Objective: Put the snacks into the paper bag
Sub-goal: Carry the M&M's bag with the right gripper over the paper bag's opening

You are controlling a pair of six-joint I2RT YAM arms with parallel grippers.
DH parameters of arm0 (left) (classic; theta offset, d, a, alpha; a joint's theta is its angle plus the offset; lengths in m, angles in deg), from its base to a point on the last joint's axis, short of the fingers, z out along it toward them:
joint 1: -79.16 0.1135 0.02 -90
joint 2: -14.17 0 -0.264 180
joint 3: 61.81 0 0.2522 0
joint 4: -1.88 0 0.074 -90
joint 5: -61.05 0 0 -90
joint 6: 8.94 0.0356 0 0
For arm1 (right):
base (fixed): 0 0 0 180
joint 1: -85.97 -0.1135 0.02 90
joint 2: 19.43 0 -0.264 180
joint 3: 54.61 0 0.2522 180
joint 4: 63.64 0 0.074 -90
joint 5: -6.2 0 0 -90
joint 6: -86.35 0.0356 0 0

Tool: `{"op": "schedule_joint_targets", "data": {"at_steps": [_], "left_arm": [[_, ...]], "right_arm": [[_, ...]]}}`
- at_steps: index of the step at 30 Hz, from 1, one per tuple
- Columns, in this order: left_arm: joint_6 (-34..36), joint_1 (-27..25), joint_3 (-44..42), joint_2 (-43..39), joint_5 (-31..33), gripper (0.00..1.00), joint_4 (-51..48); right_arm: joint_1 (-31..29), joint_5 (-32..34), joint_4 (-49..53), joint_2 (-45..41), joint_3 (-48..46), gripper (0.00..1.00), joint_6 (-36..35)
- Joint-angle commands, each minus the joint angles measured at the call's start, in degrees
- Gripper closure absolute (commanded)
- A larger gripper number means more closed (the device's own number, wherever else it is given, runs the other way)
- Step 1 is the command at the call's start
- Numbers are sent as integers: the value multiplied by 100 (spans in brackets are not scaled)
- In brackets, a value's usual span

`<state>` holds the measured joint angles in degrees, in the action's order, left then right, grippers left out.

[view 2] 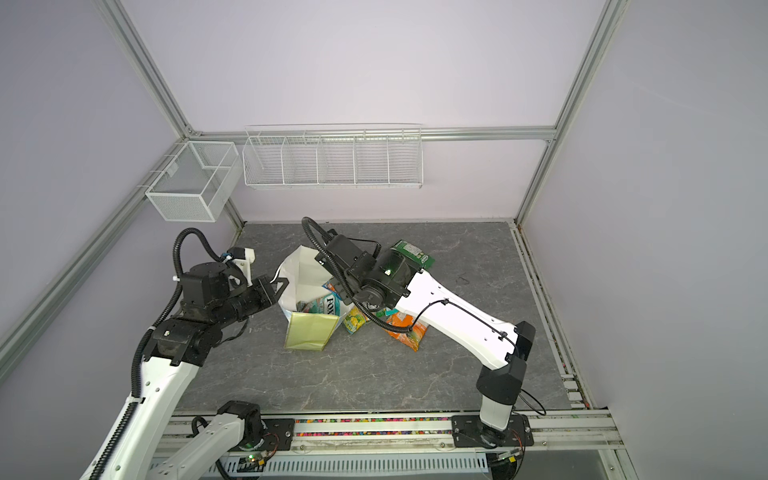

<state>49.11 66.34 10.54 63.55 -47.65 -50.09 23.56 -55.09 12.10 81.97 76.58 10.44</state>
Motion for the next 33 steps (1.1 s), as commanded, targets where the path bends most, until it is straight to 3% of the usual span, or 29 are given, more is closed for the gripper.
{"op": "schedule_joint_targets", "data": {"at_steps": [1,33], "left_arm": [[-49,-14,-14,-131,-114,100,208],[-104,-14,-117,-125,-151,100,315]], "right_arm": [[-30,74,45,105,149,93,0],[-95,-239,51,415,254,93,107]]}}
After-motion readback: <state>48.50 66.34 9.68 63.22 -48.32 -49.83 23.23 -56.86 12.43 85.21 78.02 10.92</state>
